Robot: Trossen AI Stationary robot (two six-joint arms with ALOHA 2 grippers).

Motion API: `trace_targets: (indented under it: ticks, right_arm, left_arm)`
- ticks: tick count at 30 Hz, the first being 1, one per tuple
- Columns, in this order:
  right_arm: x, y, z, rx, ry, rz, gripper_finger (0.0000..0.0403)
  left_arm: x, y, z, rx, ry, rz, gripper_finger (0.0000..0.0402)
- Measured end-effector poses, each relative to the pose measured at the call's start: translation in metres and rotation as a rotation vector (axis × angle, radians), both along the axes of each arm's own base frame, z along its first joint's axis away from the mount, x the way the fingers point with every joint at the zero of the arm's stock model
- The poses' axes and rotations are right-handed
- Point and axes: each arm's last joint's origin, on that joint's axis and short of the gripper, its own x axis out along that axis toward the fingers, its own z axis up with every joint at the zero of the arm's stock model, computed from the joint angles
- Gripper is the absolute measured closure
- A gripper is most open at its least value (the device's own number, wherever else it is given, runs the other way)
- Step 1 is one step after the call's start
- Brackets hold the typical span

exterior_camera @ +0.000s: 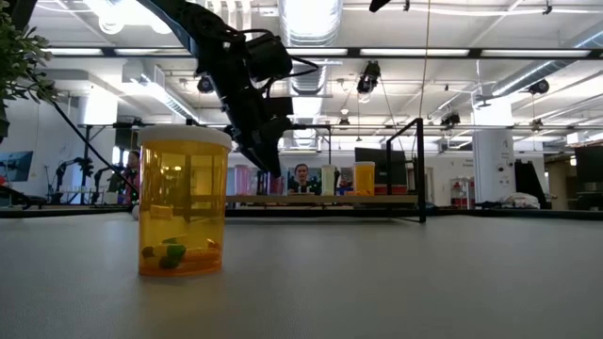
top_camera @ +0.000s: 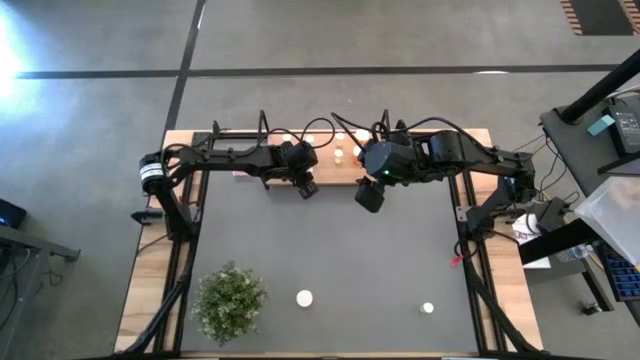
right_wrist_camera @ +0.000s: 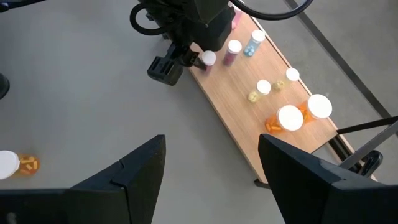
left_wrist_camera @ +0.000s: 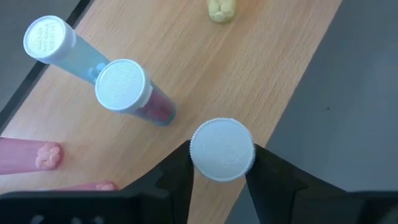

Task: Pick and place medicine bottles onto shelf by color
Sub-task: Put the blue pill bottle on the shelf aligned with the other blue pill bottles, then put the yellow pill bottle on the shelf aligned with the other yellow pill bottles

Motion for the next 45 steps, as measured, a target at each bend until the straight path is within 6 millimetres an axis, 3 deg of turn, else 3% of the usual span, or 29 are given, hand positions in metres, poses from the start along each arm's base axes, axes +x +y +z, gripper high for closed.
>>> trace_targets:
  ticks: [8,18,27,37,45]
  right_arm:
    - [0.0,0.0,0.0,0.0,0.0,0.0,0.0156]
    - [0.0,0.0,0.0,0.006,-0.003,-0.007,0.0156]
    - [0.0,0.0,0.0,0.021,-0.008,-0.025,0.0156]
    - [-0.015,0.004,-0.01,0.178,0.094,-0.211,0.0156]
    - [-0.014,0.036,-0.016,0.377,0.118,-0.187,0.0156]
  left_arm:
    - [0.0,0.0,0.0,-0.003,-0.001,-0.003,0.0244]
    - [-0.003,-0.001,0.007,-0.023,0.054,-0.003,0.0239]
    - [0.004,-0.001,0.032,-0.043,-0.042,-0.042,0.0239]
    - [0.0,-0.008,0.066,-0.106,-0.174,-0.134,0.0239]
    - [-0.018,-0.015,0.106,-0.059,-0.289,-0.145,0.0239]
